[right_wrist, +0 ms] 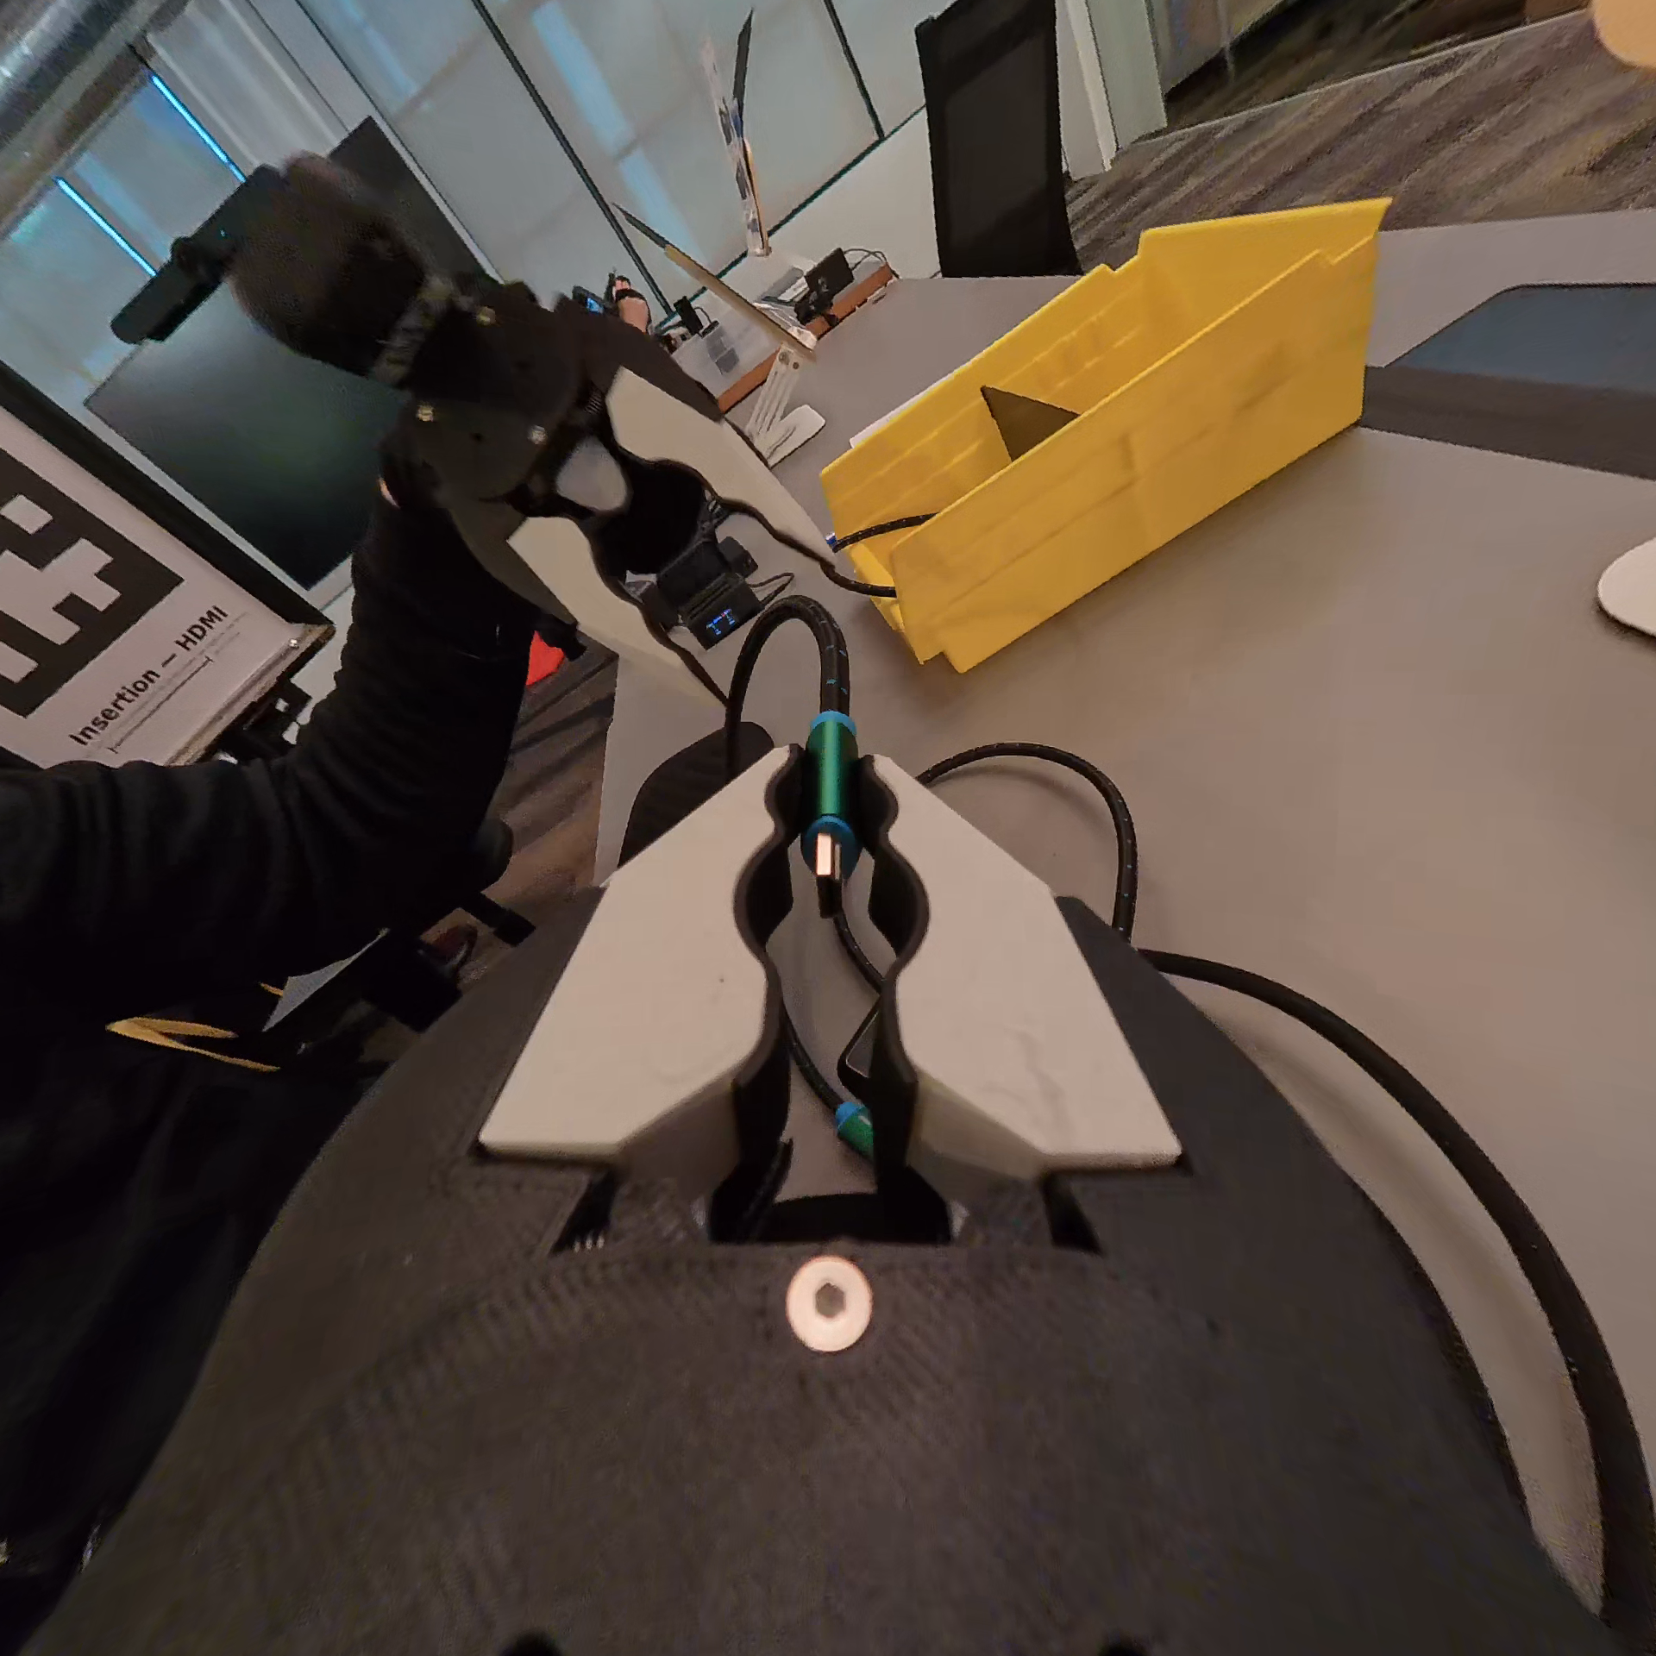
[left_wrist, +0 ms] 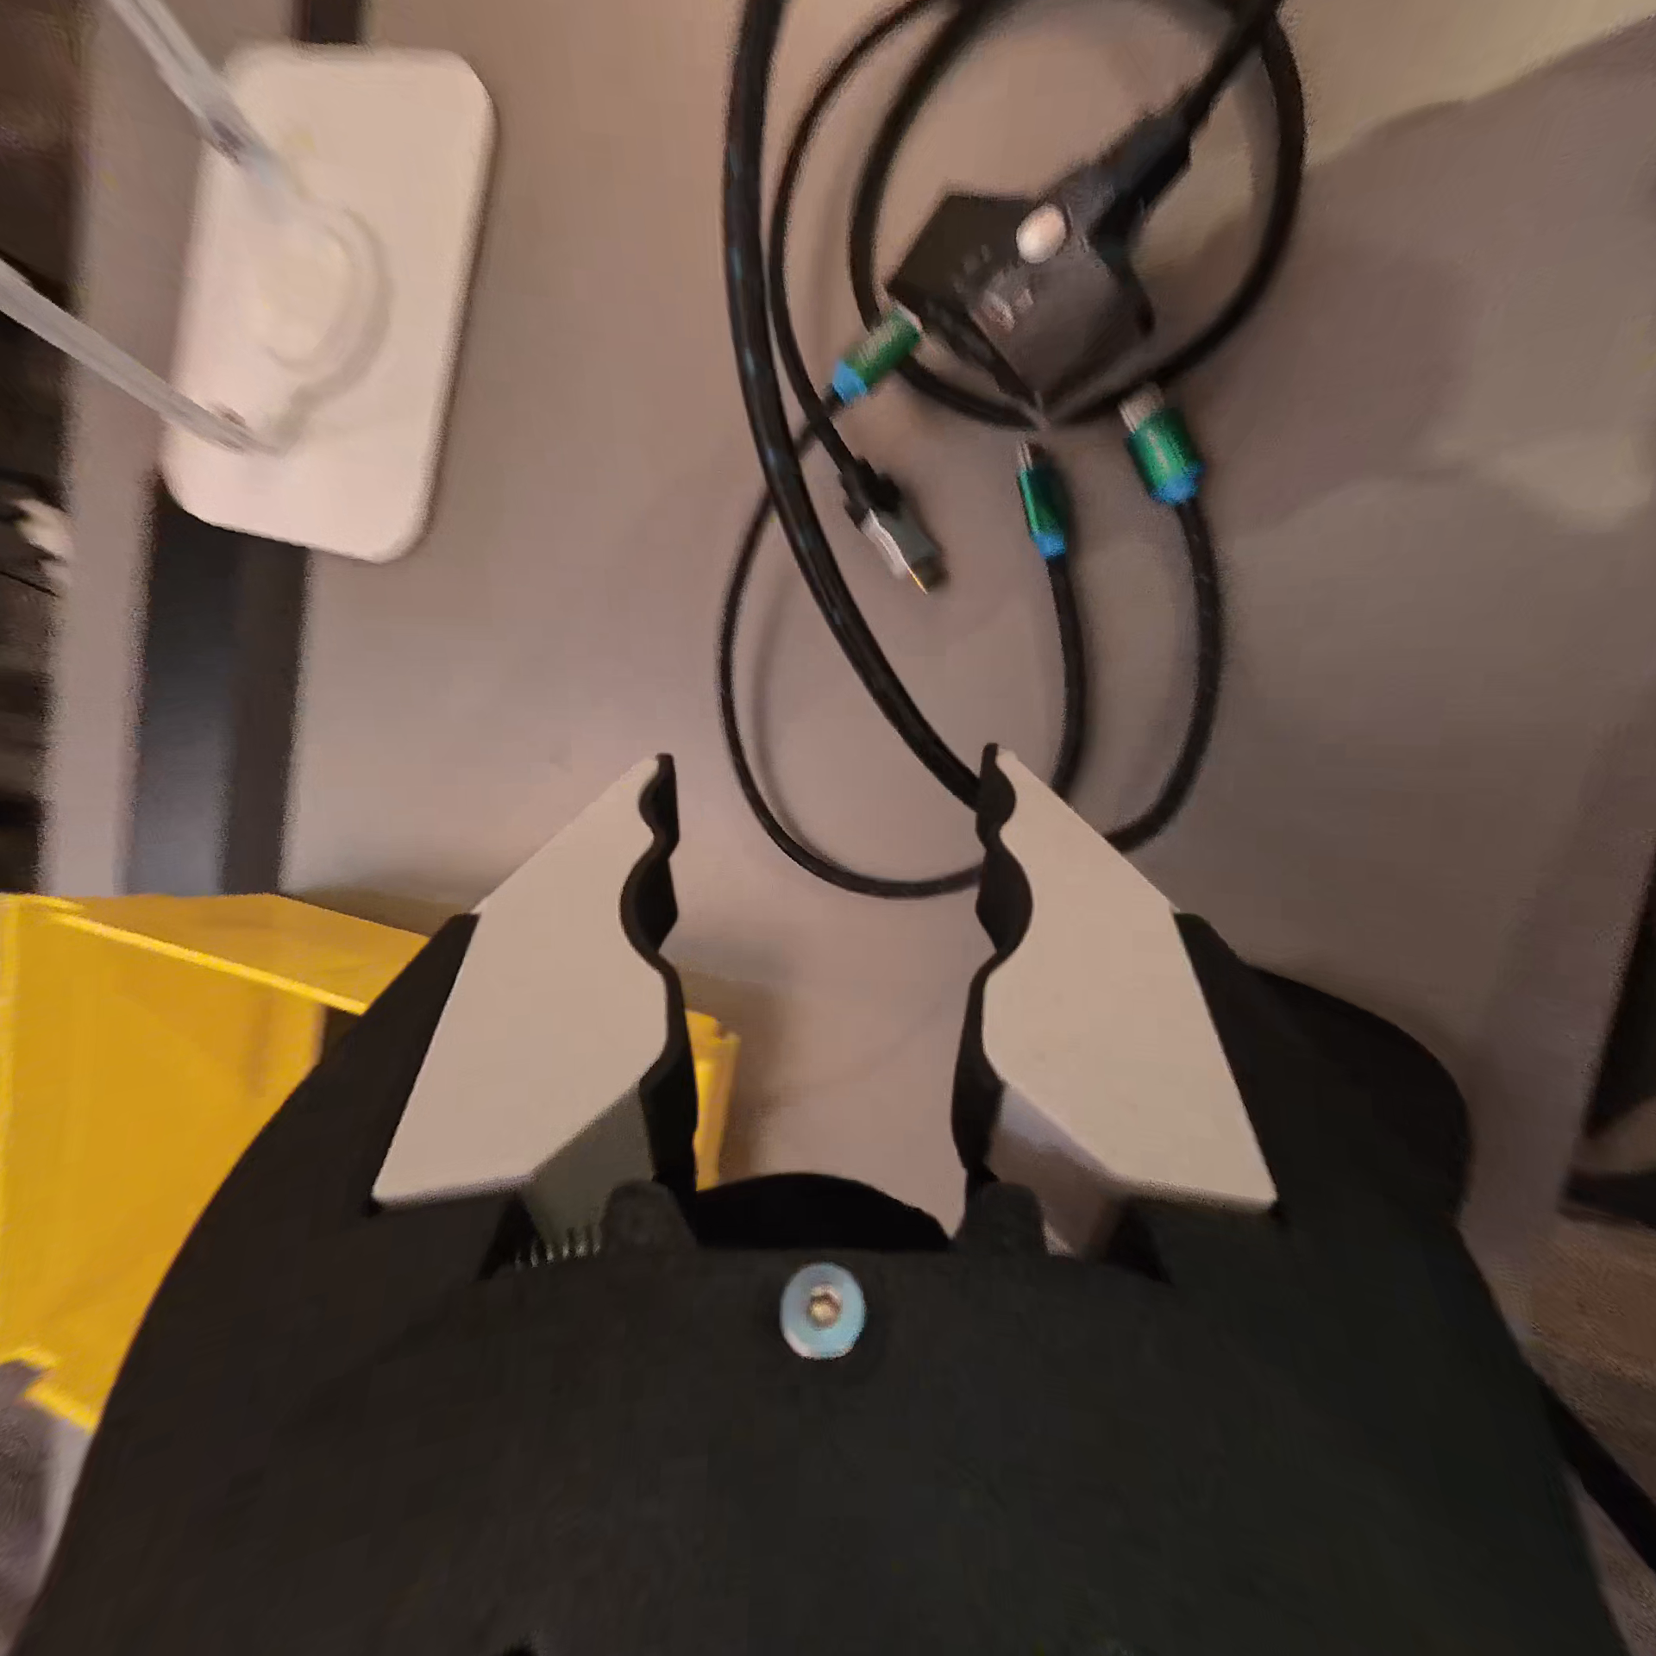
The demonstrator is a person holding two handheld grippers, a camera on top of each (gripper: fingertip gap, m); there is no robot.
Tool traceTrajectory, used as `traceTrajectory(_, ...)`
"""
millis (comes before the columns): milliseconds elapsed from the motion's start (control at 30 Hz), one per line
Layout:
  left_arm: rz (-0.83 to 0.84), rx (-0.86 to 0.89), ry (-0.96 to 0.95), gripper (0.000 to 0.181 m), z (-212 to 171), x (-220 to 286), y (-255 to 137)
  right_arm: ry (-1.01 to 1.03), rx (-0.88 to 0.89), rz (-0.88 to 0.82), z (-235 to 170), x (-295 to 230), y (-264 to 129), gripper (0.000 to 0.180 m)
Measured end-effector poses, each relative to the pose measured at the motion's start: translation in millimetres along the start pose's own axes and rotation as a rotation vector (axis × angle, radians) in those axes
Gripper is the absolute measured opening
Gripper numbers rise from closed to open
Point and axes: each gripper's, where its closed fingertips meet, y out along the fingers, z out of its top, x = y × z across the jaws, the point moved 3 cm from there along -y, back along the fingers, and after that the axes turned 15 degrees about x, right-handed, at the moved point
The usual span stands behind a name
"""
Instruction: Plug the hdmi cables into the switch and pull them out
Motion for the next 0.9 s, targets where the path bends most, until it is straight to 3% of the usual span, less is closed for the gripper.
traceTrajectory(100, 0.143, 0.133, 0.16, 0.06, 41, -11, -6, 0.039, 0.008, 0.015, -3, 2, 0, 0.009)
traceTrajectory(233, 0.184, 0.334, 0.327, 0.05, 98, 9, 5, 0.1, -0.001, 0.086, -9, -6, 4, 0.009)
traceTrajectory(433, 0.231, 0.264, 0.566, 0.047, 113, 33, 46, 0.158, -0.021, 0.196, -18, -21, 10, 0.009)
traceTrajectory(667, 0.237, 0.375, 0.52, 0.045, 120, 31, 50, 0.183, 0.015, 0.26, -14, -27, 9, 0.009)
traceTrajectory(800, 0.237, 0.422, 0.548, 0.056, 124, 33, 49, 0.198, 0.064, 0.286, -7, -28, 7, 0.009)
traceTrajectory(900, 0.197, 0.476, 0.476, 0.079, 124, 33, 44, 0.197, 0.108, 0.322, 3, -33, 3, 0.009)
